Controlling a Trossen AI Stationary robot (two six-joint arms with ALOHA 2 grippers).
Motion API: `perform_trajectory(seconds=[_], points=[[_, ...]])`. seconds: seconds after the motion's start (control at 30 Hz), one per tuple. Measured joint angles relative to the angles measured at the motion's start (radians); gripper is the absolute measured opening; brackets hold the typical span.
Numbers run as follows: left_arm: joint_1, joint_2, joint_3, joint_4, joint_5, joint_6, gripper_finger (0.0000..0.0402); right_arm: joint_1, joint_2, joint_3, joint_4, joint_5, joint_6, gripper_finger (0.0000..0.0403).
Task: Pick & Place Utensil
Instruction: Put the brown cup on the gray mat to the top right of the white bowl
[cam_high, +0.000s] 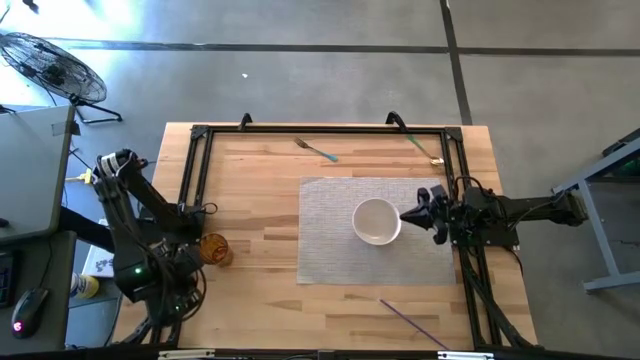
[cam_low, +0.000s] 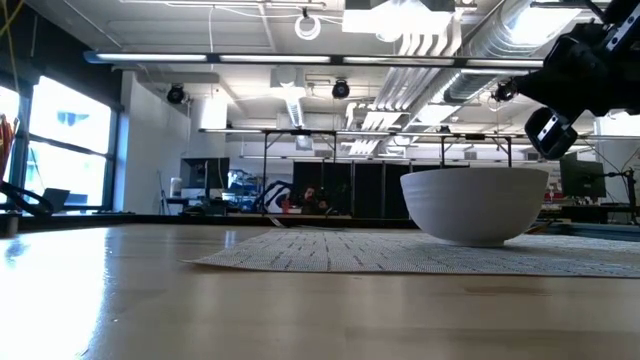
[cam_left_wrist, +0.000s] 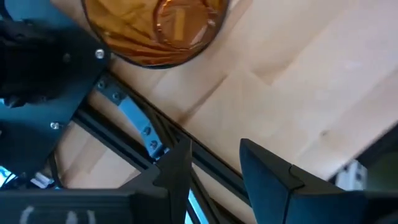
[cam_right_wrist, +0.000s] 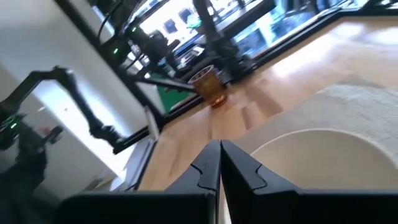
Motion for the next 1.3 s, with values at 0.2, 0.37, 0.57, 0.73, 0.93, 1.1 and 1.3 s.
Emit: perform_trajectory(seconds=[0.2, 0.37, 0.57, 0.73, 0.93, 1.1, 1.3], points=[[0.0, 0.0, -0.076, 0.038, 0.03, -0.015, 0.0133, 0.0, 0.0, 0.0, 0.0, 0.02, -0.001, 0.0005], [0.0, 0.0, -0.129, 0.078, 0.028, -0.015, 0.0173, 0.0, 0.0, 0.0, 0.0, 0.018, 0.001, 0.0005], [0.0, 0.0, -0.193, 0.115, -0.017, -0.015, 0.025, 0.0, 0.0, 0.0, 0.0, 0.019, 0.0, 0.0005], [0.0, 0.0, -0.243, 0.116, -0.06, -0.017, 0.0308, 0.0, 0.0, 0.0, 0.0, 0.019, 0.0, 0.0005], [0.0, 0.0, -0.273, 0.155, -0.147, 0.009, 0.0347, 0.0, 0.0, 0.0, 0.0, 0.019, 0.0, 0.0005], [0.0, 0.0, -0.279, 0.169, -0.302, 0.044, 0.0351, 0.0, 0.0, 0.0, 0.0, 0.019, -0.001, 0.0005], [0.0, 0.0, -0.279, 0.17, -0.524, 0.07, 0.0351, 0.0, 0.0, 0.0, 0.0, 0.019, 0.0, 0.0005]])
